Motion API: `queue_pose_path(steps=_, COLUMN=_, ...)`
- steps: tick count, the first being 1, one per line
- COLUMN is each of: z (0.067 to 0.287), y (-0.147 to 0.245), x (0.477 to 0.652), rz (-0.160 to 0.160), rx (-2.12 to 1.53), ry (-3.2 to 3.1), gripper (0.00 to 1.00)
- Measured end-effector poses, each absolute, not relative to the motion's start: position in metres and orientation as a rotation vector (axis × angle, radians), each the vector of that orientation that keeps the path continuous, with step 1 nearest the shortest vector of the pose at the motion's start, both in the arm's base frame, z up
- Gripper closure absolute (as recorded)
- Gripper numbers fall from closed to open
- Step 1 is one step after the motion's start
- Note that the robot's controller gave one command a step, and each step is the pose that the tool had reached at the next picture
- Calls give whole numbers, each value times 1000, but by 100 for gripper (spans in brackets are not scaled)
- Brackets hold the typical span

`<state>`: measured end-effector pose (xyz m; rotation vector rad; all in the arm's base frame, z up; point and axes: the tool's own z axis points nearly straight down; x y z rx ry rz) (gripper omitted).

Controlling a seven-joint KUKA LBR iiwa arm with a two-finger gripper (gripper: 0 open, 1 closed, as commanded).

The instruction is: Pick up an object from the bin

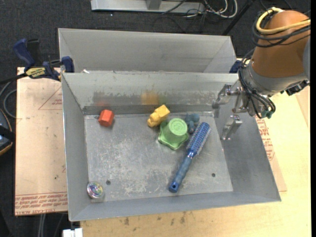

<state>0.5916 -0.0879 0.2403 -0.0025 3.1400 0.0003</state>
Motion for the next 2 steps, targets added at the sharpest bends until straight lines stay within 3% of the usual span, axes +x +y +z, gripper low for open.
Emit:
queue_pose_path(steps=1, z=74, y=-74, x=605, rz=3, rx=207, ry=3130, gripper=0)
queue_pose_path(steps=2, z=79, y=-75, x=606, rz=1, rx=204, ry=3125, gripper=100)
